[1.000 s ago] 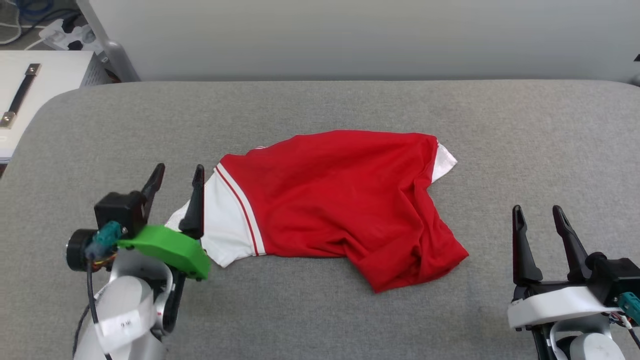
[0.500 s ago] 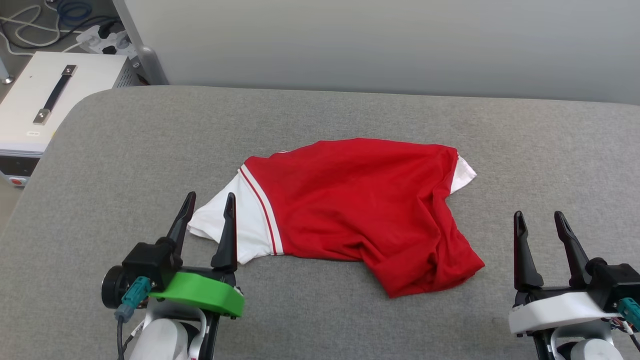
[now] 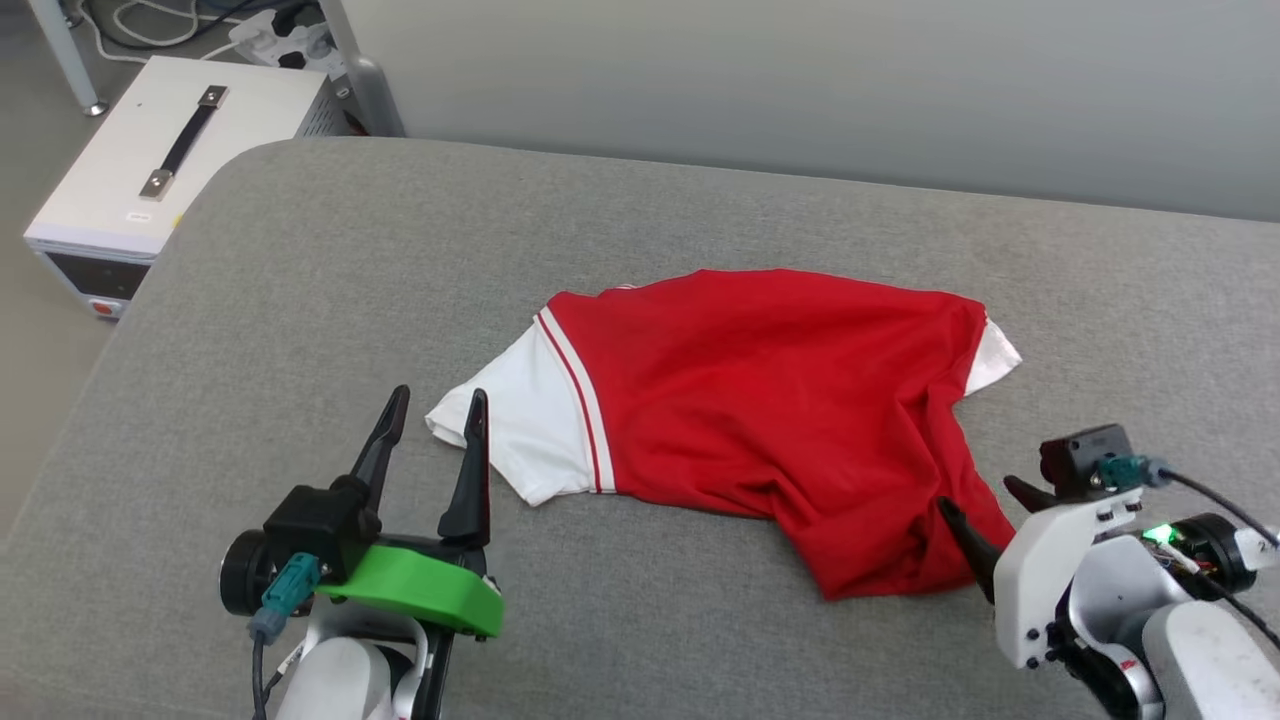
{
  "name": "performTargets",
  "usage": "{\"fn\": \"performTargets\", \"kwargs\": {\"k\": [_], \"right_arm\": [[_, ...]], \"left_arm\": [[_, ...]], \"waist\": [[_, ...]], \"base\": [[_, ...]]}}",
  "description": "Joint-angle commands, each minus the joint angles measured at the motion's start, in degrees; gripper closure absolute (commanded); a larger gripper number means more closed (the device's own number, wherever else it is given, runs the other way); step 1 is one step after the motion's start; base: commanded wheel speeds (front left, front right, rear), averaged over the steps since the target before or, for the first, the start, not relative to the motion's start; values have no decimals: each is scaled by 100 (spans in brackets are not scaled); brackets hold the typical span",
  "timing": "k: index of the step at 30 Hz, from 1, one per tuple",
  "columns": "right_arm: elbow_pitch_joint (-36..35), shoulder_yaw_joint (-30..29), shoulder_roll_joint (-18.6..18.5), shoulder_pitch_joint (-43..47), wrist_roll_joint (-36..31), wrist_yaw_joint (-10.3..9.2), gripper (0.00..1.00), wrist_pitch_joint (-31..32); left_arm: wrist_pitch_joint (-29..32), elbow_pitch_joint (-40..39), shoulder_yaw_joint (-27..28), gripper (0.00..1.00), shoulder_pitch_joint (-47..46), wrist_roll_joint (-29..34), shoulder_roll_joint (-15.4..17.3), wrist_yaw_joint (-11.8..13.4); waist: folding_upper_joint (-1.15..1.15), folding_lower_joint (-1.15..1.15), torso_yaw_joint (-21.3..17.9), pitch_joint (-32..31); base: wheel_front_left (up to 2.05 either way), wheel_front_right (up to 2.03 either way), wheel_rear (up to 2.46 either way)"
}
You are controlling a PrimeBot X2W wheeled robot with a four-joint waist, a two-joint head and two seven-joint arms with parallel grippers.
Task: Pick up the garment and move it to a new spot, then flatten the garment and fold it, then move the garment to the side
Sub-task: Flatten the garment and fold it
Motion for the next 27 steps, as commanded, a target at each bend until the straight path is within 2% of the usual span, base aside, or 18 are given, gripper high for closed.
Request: {"fn": "performTargets", "kwargs": {"k": [1, 7, 14, 15, 16, 17, 22, 27], "right_arm": [[4, 18, -55, -176, 151, -6, 0, 280], [293, 3, -213, -514, 384, -6, 0, 1232], [802, 64, -182, -657, 421, -6, 0, 1594], [876, 101, -177, -658, 455, -6, 53, 1623], [912, 147, -185, -662, 473, -6, 92, 1634], [930, 204, -204, -670, 491, -6, 100, 1624], [827, 276, -294, -640, 627, -6, 100, 1555], [218, 209, -328, -261, 843, -6, 100, 1651]], "left_arm": [[-33, 33, 18, 0, -70, 46, -40, -43], [-33, 72, 26, 0, -122, 91, -82, -84], [-33, 94, 22, 0, -199, 128, -112, -112], [-33, 102, 22, 0, -205, 131, -115, -115], [-33, 109, 24, 0, -208, 134, -117, -118], [-33, 117, 29, 0, -209, 137, -120, -120], [-33, 184, 58, 0, -157, 155, -129, -127], [-34, 275, 44, 0, -60, 187, -135, -133]], "waist": [[0, 0, 171, 91], [0, 0, 390, 208], [0, 0, 537, 326], [0, 0, 547, 336], [0, 0, 550, 340], [0, 0, 547, 340], [0, 0, 453, 224], [0, 0, 319, -55]], "base": [[0, 0, 0], [0, 0, 0], [0, 0, 0], [0, 0, 0], [0, 0, 0], [0, 0, 0], [0, 0, 0], [0, 0, 0]]}}
